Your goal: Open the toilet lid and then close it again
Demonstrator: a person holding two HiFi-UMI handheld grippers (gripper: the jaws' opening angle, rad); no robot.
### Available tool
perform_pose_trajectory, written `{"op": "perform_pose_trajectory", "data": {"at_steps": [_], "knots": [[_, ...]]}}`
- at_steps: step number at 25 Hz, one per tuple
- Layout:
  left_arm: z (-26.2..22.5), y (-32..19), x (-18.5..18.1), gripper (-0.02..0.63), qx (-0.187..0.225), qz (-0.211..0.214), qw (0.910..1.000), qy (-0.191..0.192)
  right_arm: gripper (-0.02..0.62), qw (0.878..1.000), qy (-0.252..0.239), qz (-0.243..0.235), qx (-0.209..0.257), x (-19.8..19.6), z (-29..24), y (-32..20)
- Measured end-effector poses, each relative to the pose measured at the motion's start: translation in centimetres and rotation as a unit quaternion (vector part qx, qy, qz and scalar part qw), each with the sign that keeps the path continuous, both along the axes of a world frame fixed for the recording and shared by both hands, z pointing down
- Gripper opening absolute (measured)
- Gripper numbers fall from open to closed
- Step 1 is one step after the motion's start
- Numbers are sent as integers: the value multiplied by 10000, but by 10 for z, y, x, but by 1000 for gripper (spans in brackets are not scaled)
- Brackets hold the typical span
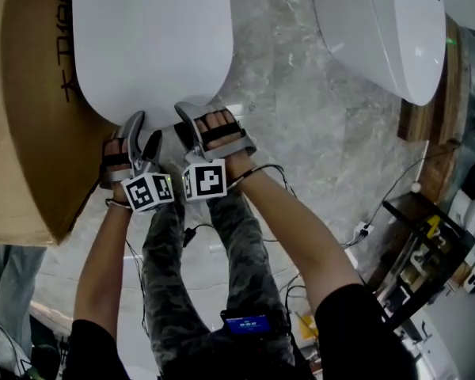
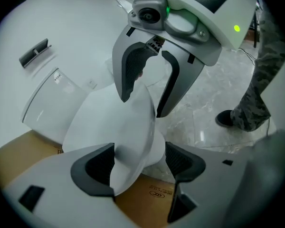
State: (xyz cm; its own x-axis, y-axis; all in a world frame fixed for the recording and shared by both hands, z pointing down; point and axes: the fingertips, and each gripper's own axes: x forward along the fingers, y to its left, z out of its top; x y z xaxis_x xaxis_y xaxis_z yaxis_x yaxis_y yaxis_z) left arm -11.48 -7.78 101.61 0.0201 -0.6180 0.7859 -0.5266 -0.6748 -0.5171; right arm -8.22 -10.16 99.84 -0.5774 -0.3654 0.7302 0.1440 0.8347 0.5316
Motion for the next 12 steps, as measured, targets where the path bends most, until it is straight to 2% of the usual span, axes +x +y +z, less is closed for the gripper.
{"op": "perform_pose_trajectory", "data": {"at_steps": [3, 7, 12], "knots": [[0, -6, 0, 318, 80, 35, 10000, 8, 247, 9998, 67, -85, 193, -5, 5, -2], [-5, -15, 0, 316, 192, 96, 9997, -129, 247, 9997, 124, -95, 189, -7, 7, -1], [-6, -19, -1, 316, 83, 216, 9996, -145, 247, 9997, 202, -61, 111, -6, 6, -1]]}}
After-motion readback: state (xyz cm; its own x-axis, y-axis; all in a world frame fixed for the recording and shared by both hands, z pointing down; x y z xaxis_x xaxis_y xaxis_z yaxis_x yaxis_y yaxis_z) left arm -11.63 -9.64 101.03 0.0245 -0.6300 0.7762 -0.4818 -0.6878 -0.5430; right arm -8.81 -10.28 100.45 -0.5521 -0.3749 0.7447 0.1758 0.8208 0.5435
